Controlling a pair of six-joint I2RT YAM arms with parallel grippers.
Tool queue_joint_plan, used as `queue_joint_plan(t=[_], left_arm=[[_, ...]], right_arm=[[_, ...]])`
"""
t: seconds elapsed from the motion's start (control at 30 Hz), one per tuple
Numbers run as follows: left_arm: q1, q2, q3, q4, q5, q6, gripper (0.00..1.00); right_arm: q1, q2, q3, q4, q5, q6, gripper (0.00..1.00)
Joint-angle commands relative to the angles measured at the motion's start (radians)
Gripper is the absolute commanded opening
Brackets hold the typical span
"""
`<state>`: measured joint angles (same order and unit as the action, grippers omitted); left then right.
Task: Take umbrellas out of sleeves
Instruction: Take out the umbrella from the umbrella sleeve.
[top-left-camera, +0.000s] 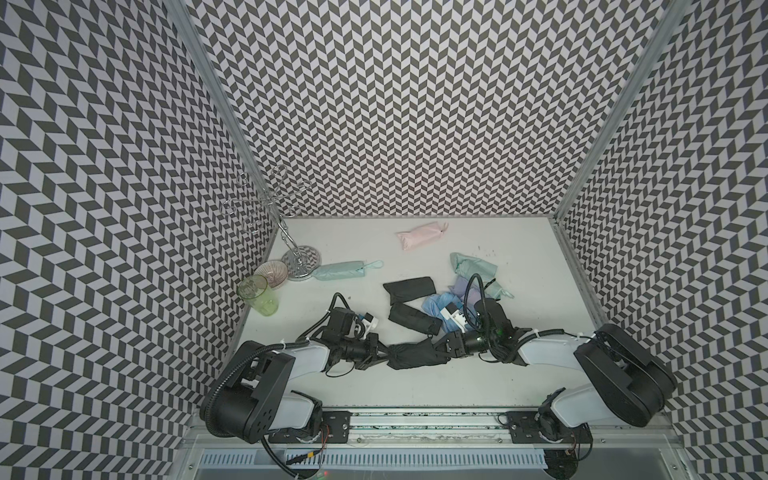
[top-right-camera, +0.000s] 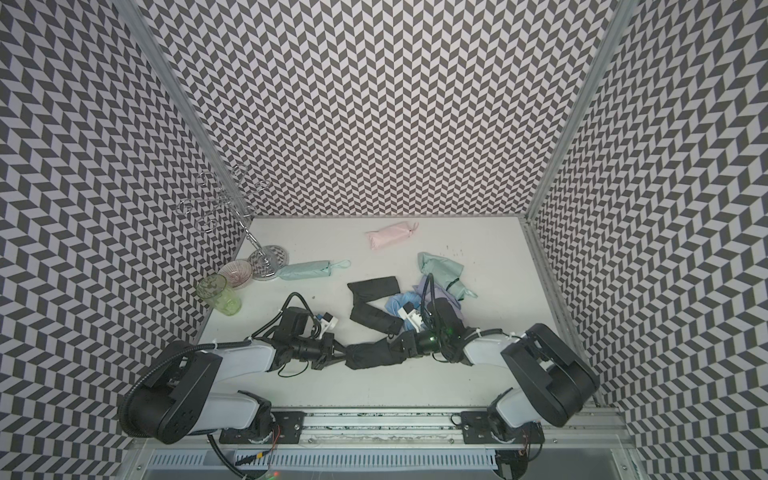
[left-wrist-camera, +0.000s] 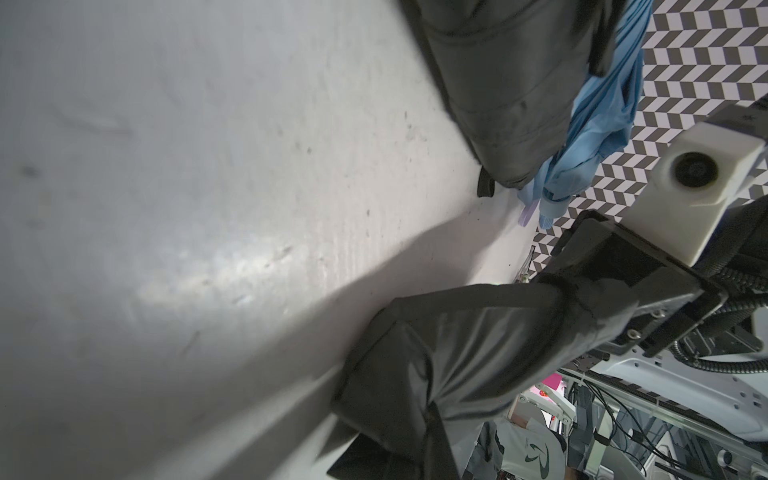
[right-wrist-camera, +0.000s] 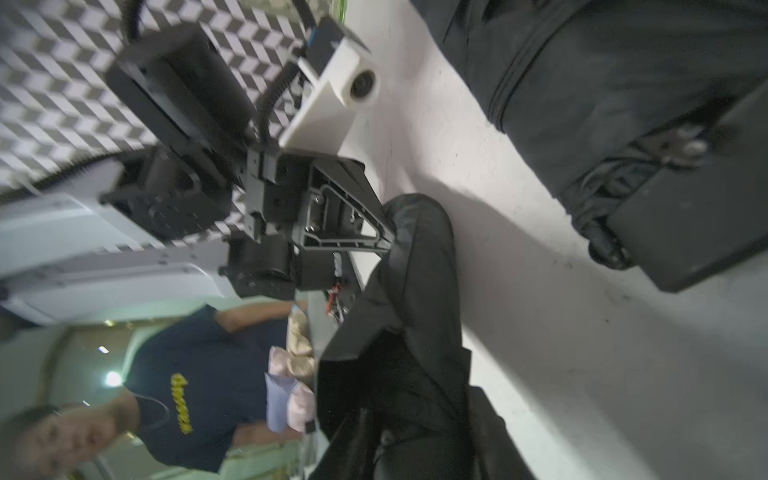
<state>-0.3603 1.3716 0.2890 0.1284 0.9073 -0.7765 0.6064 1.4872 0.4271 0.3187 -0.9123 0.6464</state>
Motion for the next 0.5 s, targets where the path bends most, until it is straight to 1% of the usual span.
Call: queue_joint_plan(t=[0.0, 0.07, 0.13, 0.17, 0.2, 0.23, 0.27, 0.3, 0.33, 0.47], left_arm=[[0.001, 0.010, 0.012, -0.019, -0.039, 0.006, 0.00], [0.002, 0.011, 0.017, -0.028, -0.041, 0.011, 0.00], [0.006, 0.015, 0.022, -0.039, -0.044, 0.016, 0.00], [0.007, 0.018, 0.025, -0.044, -0.042, 0.020, 0.07], [0.009, 0.021, 0.028, -0.051, -0.044, 0.023, 0.22], [0.011, 0.022, 0.031, -0.052, -0.041, 0.026, 0.46], [0.013, 0.021, 0.032, -0.051, -0.040, 0.027, 0.75], [0.013, 0.018, 0.031, -0.050, -0.038, 0.028, 0.98], [0.014, 0.013, 0.029, -0.043, -0.034, 0.026, 0.99], [0.014, 0.011, 0.024, -0.012, -0.021, 0.018, 0.98]], right_arm=[[0.011, 0.015, 0.041, -0.030, -0.022, -0.074, 0.17], [0.011, 0.008, 0.037, -0.010, -0.019, -0.057, 0.09], [0.010, -0.004, 0.026, 0.022, -0.014, -0.034, 0.04], [0.008, -0.009, 0.020, 0.035, -0.013, -0.023, 0.03], [0.006, -0.012, 0.017, 0.044, -0.013, -0.018, 0.02], [0.003, -0.013, 0.012, 0.050, -0.012, -0.014, 0.01], [0.001, -0.012, 0.009, 0.053, -0.014, -0.014, 0.01], [-0.002, -0.010, 0.009, 0.050, -0.017, -0.017, 0.01], [-0.008, -0.011, 0.006, 0.048, -0.017, -0.019, 0.01], [-0.015, -0.018, 0.001, 0.049, -0.020, -0.019, 0.01]])
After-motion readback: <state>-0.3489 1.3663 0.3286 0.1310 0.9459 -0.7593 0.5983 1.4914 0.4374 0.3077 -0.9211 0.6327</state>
